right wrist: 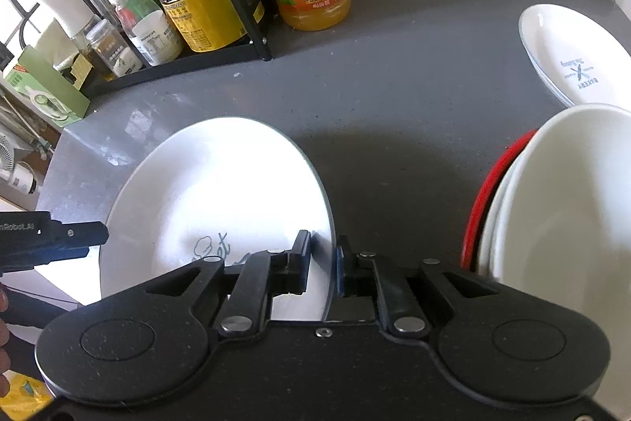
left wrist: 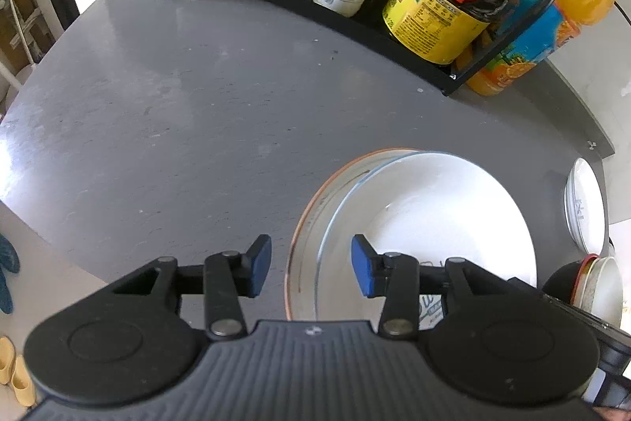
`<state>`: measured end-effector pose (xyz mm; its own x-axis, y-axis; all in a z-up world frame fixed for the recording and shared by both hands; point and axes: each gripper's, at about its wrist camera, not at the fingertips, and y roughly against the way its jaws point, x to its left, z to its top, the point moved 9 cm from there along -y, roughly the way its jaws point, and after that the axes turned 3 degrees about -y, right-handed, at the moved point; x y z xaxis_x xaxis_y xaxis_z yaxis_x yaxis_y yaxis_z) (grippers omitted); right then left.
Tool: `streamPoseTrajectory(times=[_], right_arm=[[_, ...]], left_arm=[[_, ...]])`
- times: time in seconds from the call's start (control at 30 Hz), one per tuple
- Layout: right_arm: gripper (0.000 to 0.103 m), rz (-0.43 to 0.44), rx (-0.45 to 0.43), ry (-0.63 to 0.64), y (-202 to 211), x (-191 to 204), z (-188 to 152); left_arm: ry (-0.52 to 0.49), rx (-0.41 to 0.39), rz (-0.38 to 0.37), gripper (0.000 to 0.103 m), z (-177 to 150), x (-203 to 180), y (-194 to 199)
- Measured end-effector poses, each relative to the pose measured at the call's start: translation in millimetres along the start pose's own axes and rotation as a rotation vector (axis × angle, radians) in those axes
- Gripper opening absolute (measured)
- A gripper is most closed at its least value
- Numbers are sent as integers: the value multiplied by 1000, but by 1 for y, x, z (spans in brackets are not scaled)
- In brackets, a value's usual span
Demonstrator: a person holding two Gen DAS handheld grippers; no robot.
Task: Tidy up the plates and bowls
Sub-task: 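Open both grippers and release the 'Sweet' plate on the flower plate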
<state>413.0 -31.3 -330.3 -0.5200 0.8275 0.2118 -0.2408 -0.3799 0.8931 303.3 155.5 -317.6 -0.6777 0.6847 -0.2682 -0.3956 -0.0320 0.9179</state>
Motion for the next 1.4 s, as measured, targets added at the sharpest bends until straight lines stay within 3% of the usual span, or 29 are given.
streamPoseTrajectory(times=[0.3, 0.57, 0.7, 0.87, 1.4], right_arm=[[17, -5, 20, -10, -15, 10, -9], [23, 15, -27, -54, 13, 11, -1], [24, 39, -69, -77, 38, 11, 6], [45, 33, -127, -102, 65, 4, 15], [51, -57, -272, -305, 121, -112, 35]], left_arm=[[3, 2, 2, 43, -2, 10, 4], [-13, -13, -19, 43, 4, 1, 10], [-48, -40, -31, 55, 13, -15, 15], [-101, -65, -62, 66, 24, -45, 17], [-287, -72, -164, 74, 25, -167, 18]])
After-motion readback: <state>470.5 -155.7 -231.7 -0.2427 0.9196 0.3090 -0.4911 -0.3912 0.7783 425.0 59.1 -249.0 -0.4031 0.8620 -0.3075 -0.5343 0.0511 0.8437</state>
